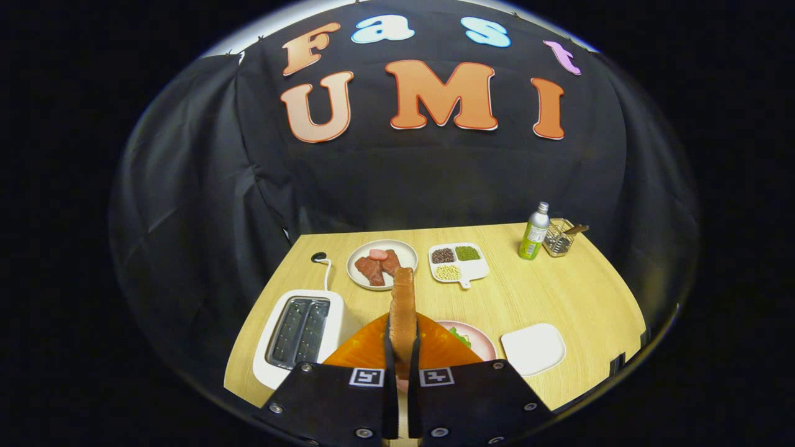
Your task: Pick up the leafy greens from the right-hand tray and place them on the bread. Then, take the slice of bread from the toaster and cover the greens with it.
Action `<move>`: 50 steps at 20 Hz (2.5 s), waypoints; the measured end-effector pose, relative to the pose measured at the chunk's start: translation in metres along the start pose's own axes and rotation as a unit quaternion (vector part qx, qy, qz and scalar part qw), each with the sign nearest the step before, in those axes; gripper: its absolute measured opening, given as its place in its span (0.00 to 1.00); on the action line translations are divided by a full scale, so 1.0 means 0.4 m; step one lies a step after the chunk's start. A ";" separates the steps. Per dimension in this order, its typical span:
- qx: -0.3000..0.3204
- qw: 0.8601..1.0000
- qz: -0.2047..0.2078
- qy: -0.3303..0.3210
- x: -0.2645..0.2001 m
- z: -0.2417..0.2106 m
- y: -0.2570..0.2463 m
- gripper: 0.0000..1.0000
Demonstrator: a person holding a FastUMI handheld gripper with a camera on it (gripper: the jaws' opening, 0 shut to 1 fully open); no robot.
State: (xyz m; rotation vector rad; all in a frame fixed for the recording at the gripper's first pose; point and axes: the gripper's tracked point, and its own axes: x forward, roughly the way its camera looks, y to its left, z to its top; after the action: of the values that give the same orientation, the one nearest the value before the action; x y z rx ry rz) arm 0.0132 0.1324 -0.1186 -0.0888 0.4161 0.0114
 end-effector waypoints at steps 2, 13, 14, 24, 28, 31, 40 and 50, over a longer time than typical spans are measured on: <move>0.007 1.000 0.000 0.013 0.011 -0.027 -0.027 0.06; 0.008 0.997 0.042 0.065 0.097 -0.179 -0.047 0.06; 0.007 0.997 0.048 0.068 0.104 -0.190 -0.043 0.06; 0.009 0.992 0.073 0.098 0.143 -0.282 -0.038 0.06; 0.007 0.993 0.062 0.102 0.154 -0.294 -0.068 0.07; 0.009 0.993 0.049 0.107 0.159 -0.302 -0.092 0.10; 0.005 0.991 -0.007 0.131 0.168 -0.332 -0.170 0.47; -0.001 0.990 -0.041 0.134 0.185 -0.333 -0.231 0.78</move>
State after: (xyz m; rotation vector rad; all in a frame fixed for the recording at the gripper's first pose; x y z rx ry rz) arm 0.0298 0.0281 -0.2622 -0.1091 0.6817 -0.0824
